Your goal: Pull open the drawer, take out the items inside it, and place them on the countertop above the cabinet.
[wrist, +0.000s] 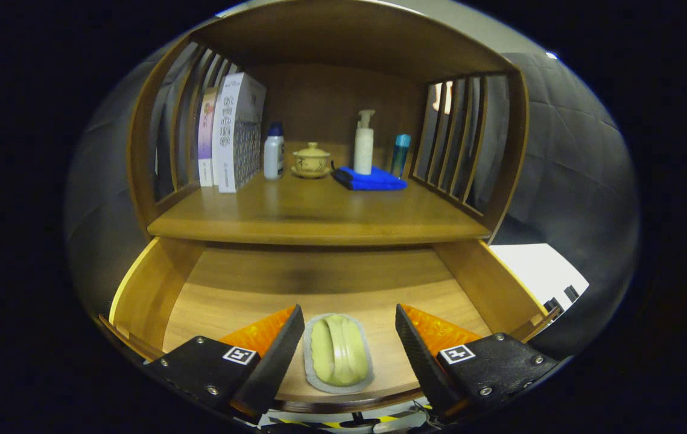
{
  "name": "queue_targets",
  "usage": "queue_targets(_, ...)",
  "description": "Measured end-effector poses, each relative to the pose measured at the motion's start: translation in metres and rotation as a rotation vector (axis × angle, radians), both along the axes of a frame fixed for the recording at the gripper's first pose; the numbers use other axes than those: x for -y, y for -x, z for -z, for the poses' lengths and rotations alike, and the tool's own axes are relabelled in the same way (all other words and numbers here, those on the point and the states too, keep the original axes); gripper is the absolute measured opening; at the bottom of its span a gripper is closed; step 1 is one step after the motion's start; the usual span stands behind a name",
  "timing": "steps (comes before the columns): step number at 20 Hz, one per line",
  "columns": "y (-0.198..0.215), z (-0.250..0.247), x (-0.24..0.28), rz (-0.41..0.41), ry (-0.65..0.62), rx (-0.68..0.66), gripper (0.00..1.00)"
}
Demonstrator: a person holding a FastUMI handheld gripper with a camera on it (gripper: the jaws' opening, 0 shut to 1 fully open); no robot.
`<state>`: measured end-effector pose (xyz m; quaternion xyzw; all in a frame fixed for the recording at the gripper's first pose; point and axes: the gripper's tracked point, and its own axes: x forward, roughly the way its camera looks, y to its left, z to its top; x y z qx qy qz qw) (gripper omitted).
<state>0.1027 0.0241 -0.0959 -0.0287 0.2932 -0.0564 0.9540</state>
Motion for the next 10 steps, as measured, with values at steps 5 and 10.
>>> queue_targets(5, -0.014, 0.022, -0.011, 0.027, -0.105, -0.104, 0.92)
queue_targets(10, -0.014, 0.043, -0.008, 0.033, -0.109, -0.226, 0.87)
